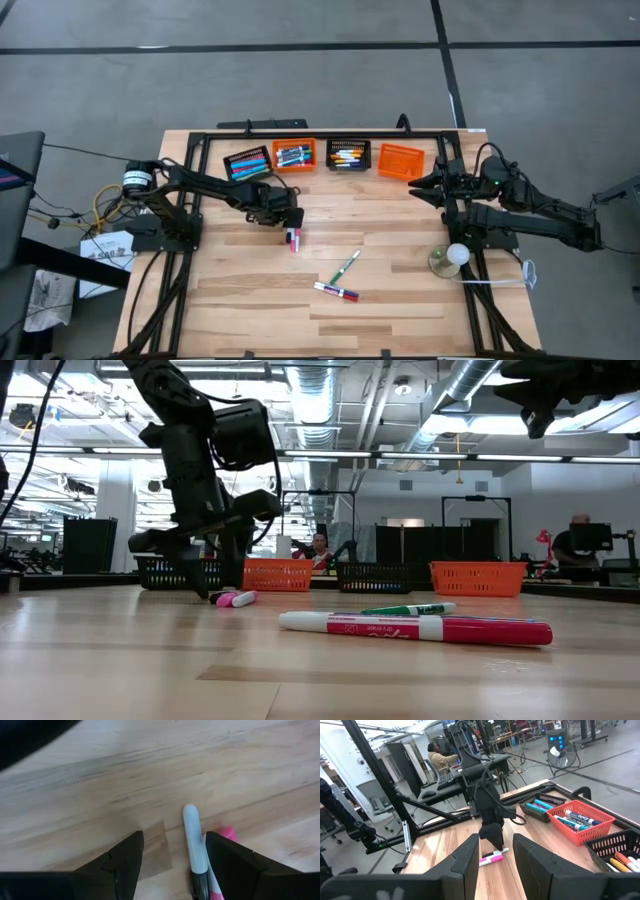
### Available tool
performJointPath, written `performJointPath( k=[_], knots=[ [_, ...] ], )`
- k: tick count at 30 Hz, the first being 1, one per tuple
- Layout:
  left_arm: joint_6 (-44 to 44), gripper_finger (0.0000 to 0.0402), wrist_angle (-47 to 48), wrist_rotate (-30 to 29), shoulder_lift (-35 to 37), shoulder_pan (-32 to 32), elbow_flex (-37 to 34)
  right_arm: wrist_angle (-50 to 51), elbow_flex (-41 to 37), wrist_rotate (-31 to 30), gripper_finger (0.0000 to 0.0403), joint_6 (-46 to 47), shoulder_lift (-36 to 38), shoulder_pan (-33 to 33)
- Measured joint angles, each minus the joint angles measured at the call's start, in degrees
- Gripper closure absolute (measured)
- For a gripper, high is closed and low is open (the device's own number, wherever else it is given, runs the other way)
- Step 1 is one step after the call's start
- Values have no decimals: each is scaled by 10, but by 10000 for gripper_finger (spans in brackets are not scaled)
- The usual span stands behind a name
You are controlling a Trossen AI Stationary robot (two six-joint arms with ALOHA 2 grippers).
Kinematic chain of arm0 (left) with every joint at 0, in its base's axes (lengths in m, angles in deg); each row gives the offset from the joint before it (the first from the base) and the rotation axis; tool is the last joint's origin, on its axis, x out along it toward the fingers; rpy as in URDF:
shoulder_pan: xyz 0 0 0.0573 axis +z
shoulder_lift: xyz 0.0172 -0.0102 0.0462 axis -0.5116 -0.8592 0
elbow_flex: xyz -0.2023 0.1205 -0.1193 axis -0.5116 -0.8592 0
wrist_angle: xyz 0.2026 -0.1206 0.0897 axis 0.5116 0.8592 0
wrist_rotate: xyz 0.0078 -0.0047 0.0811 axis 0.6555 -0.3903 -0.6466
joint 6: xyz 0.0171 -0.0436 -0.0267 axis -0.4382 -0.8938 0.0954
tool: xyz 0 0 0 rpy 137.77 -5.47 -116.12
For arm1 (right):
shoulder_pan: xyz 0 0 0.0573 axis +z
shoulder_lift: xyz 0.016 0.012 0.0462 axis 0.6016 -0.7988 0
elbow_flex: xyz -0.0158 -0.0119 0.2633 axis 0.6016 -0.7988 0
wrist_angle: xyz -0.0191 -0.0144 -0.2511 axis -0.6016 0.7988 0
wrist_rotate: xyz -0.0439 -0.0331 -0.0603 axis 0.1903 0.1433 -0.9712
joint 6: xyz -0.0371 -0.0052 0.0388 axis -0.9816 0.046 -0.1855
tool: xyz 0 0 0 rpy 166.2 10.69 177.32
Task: Pick & Place Markers
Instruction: Put the black mini highlighter pen into the right black bin
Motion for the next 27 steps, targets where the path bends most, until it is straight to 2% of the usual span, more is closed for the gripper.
performJointPath(
  k=[19,27],
  knots=[
    [0,183,48,32,-2,11,5,0,0,0,292,0,0,0],
    [11,183,84,28,-3,7,17,0,0,0,292,0,0,0]
  ],
)
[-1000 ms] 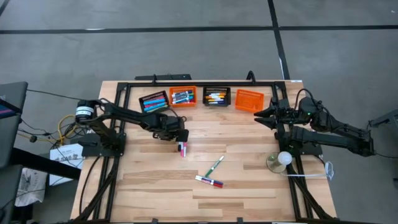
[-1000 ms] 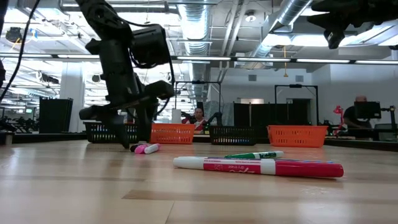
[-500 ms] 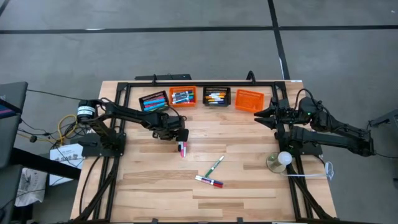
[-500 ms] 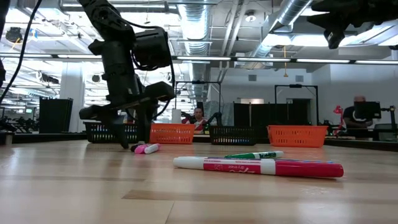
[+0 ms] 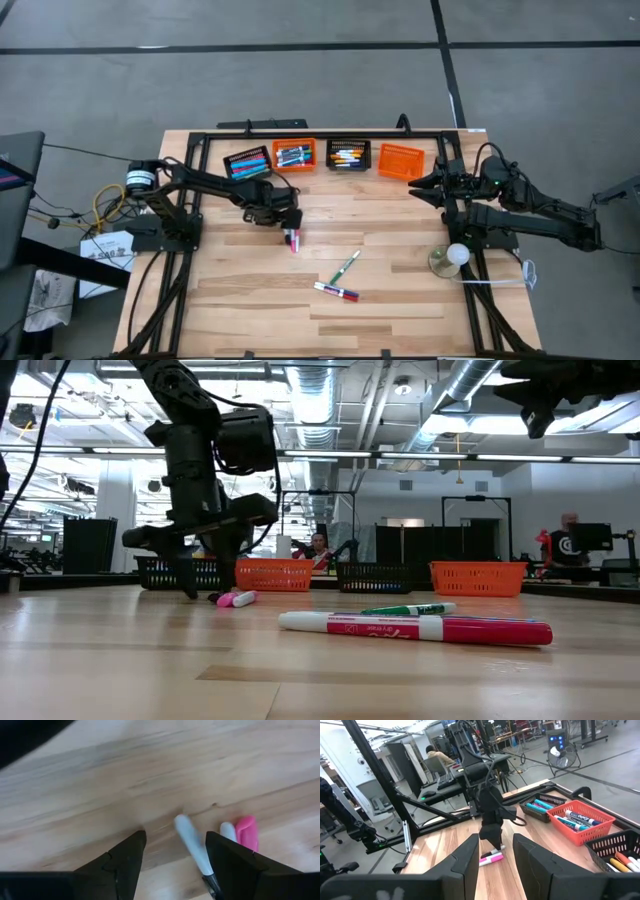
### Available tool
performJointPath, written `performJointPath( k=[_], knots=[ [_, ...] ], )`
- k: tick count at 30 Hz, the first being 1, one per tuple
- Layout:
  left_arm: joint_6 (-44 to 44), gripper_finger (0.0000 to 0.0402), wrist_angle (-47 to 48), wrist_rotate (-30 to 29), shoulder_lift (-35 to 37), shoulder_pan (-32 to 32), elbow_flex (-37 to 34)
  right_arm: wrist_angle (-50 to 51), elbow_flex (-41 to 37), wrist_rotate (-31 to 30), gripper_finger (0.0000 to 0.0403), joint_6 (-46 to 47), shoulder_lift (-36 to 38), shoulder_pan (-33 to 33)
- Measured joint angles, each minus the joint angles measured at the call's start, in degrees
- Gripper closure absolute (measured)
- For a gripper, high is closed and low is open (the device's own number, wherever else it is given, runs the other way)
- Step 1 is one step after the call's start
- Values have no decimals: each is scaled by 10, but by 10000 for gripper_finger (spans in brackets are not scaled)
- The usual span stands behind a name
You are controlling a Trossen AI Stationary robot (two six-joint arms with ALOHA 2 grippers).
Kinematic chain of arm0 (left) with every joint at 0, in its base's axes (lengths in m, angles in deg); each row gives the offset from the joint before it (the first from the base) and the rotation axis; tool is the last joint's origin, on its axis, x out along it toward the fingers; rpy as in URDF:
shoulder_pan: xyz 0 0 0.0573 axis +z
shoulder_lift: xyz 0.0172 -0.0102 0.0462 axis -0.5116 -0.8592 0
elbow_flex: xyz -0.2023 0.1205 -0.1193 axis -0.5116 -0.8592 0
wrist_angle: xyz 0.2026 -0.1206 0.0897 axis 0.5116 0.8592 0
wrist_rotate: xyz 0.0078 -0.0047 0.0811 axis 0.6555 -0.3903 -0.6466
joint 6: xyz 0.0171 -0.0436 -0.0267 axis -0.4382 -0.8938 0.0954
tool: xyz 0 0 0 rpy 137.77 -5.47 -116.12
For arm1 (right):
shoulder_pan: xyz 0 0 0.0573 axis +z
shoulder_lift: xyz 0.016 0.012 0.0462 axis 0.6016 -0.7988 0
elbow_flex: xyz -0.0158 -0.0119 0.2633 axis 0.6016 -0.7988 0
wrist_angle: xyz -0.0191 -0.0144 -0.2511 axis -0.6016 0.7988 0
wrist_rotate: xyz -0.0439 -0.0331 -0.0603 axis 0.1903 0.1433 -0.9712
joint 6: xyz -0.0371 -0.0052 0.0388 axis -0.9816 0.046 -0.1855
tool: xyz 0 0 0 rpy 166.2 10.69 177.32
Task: Pick & Place Markers
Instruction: Put the black mini highlighter pen into the right black bin
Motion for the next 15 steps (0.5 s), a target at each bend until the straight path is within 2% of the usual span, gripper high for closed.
performJointPath(
  k=[8,15],
  knots=[
    [-2,183,8,2,1,-8,-3,0,0,0,292,0,0,0],
    [-62,183,18,16,13,-26,3,-1,0,0,292,0,0,0]
  ],
)
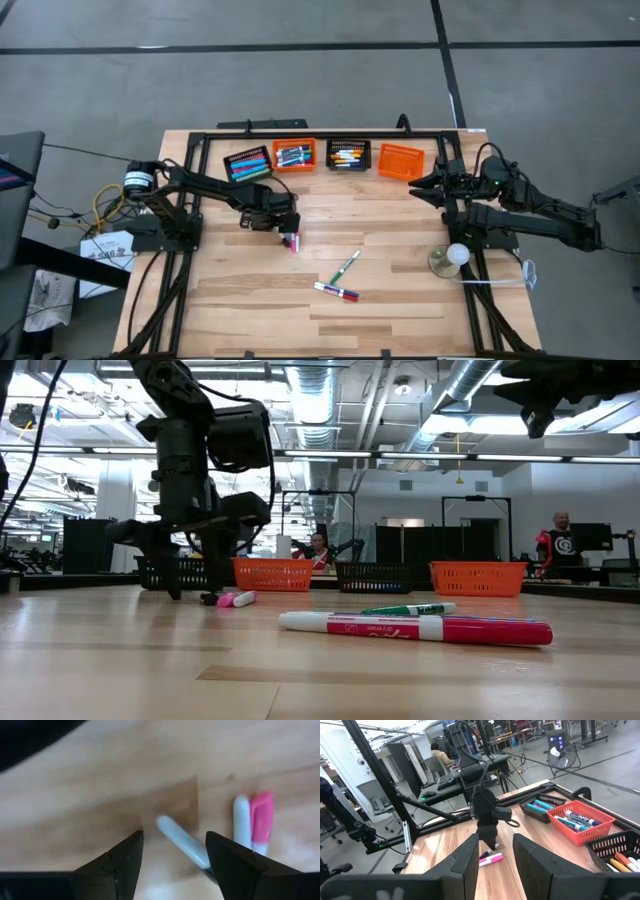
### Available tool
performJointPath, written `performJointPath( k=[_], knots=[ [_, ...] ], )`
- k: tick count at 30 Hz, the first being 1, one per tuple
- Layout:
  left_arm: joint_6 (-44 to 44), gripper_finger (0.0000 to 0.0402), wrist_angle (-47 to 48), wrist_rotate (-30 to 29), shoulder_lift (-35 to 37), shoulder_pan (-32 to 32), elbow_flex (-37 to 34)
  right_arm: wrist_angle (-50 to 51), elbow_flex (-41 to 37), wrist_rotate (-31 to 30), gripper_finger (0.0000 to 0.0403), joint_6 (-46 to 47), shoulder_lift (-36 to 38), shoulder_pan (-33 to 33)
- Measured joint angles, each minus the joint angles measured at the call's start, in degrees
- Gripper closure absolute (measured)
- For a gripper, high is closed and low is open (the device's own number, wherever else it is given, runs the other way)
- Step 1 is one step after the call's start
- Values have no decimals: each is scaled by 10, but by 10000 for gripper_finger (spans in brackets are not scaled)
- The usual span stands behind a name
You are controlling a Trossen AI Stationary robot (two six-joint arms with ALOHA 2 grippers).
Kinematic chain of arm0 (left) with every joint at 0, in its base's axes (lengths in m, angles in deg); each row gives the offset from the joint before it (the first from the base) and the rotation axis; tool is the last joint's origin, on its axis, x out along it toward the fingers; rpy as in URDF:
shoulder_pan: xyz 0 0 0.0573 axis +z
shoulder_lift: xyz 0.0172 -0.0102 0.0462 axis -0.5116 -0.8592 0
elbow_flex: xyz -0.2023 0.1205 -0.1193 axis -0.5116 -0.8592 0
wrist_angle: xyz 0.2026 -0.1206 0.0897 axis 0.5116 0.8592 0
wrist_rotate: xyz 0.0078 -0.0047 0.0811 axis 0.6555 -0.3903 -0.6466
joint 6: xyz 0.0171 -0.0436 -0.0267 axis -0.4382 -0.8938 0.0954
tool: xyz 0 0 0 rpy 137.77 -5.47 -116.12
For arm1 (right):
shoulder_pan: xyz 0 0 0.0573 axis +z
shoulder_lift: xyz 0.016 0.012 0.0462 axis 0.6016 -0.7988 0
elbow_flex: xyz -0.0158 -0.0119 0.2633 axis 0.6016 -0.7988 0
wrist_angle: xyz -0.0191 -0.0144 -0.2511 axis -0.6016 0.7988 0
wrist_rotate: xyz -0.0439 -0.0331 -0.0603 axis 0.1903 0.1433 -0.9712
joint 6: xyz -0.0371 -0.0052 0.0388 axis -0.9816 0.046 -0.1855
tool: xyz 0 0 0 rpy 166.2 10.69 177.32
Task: Pick & Place Markers
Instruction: Put the black mini highlighter pen into the right black bin
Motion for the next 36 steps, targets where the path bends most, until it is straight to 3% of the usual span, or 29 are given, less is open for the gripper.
performJointPath(
  k=[13,24,36],
  knots=[
    [-117,183,-8,-31,-1,-57,0,-3,0,-3,292,-10,0,0],
    [-131,183,-29,-12,-1,-106,1,-3,0,-3,292,-10,0,0],
    [-132,183,-37,-35,2,-114,-20,-3,0,-2,292,-4,0,0]
  ],
)
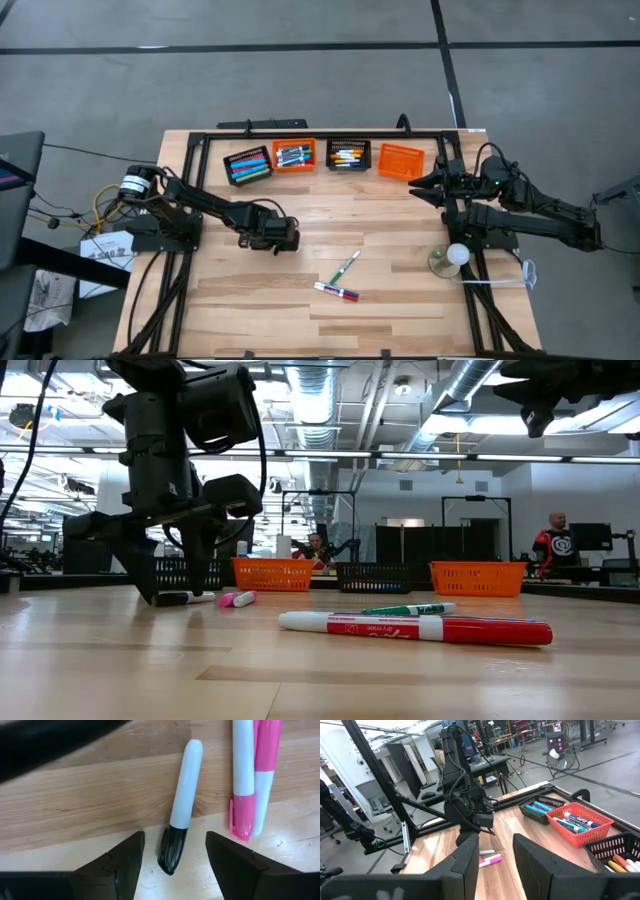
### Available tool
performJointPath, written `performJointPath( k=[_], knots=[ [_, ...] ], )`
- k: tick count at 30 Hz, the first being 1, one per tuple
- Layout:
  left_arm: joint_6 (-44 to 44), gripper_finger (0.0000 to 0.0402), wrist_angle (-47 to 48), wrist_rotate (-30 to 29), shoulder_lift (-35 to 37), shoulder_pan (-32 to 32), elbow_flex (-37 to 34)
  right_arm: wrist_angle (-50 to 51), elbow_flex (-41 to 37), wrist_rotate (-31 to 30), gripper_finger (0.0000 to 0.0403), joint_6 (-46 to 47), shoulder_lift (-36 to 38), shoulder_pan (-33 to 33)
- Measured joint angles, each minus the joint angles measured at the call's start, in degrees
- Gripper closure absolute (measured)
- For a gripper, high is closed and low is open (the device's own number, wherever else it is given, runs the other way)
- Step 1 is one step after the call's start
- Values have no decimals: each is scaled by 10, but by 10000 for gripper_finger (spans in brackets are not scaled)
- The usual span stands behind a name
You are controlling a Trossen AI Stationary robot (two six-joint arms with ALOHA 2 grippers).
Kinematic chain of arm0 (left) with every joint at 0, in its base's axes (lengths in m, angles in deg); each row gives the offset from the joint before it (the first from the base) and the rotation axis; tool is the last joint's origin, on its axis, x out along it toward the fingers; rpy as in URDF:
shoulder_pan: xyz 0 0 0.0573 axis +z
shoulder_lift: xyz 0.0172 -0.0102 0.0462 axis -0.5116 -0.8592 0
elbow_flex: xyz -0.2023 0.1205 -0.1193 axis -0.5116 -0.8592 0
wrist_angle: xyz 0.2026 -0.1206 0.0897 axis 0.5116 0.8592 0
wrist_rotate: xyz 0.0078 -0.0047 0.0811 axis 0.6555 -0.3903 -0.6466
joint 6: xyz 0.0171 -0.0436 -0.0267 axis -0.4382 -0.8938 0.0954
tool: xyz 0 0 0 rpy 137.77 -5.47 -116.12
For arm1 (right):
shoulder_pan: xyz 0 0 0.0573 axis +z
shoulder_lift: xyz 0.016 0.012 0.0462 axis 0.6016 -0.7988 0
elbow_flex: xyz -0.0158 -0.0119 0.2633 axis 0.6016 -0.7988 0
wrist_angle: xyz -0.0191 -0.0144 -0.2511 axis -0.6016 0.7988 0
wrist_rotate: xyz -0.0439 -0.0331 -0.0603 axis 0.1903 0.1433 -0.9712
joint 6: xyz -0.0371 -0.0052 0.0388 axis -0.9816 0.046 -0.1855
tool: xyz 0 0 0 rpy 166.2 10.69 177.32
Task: Pick & Place Markers
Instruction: Put the black mini highlighter pen into the right black bin
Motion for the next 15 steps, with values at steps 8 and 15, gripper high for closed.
performJointPath(
  k=[8,15],
  knots=[
    [45,183,-4,-15,0,0,-1,0,0,4,292,4,0,0],
    [71,183,-7,-35,-1,0,-1,0,0,4,292,4,0,0]
  ],
)
